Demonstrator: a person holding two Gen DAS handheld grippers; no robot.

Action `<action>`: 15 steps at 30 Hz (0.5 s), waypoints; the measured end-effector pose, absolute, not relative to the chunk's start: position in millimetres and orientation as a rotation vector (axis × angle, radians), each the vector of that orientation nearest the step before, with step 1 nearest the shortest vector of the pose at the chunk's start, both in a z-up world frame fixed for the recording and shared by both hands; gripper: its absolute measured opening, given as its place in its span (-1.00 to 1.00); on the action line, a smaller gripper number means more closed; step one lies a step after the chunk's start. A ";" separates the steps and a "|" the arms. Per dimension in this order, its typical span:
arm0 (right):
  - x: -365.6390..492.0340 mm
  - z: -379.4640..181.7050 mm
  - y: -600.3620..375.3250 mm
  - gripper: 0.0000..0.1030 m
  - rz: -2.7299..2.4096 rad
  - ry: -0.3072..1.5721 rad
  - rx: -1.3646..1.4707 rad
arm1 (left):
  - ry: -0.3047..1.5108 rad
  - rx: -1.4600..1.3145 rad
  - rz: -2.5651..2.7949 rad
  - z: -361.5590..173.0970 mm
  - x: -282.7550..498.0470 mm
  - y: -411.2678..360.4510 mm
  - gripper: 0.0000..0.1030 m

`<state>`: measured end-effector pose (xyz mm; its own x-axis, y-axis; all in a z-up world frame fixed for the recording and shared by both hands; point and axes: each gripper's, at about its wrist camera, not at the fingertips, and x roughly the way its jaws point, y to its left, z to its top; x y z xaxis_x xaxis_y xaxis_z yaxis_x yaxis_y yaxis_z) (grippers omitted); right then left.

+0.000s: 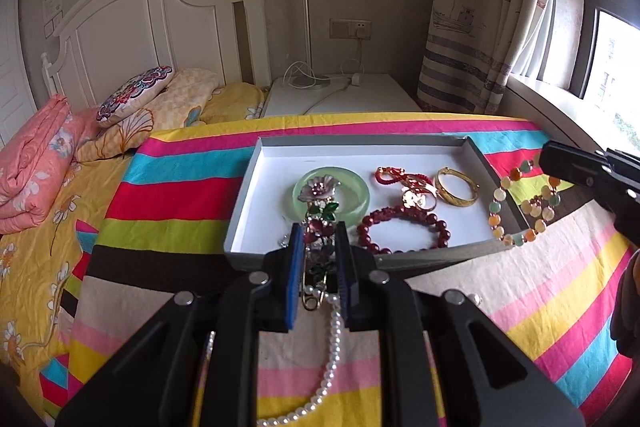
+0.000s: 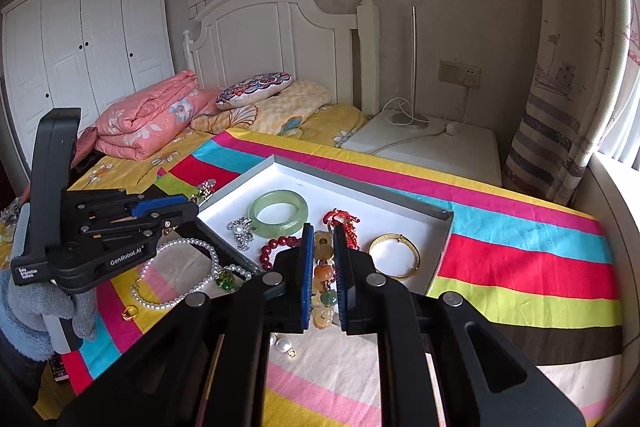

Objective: Organize jewelry
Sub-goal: 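Lower the pin brooch into the box with the left tool and open it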

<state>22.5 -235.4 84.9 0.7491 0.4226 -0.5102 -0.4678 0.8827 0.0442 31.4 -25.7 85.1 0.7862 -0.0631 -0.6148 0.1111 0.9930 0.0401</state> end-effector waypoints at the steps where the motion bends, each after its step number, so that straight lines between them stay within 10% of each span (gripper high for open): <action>1: 27.8 83.0 -234.3 -0.79 0.488 0.545 -0.087 | 0.665 0.080 -0.092 85.7 37.1 -23.4 -0.70; 15: 69.7 44.9 -250.0 -0.78 0.462 0.647 -0.047 | 0.750 0.133 -0.065 84.5 133.3 -17.3 -0.70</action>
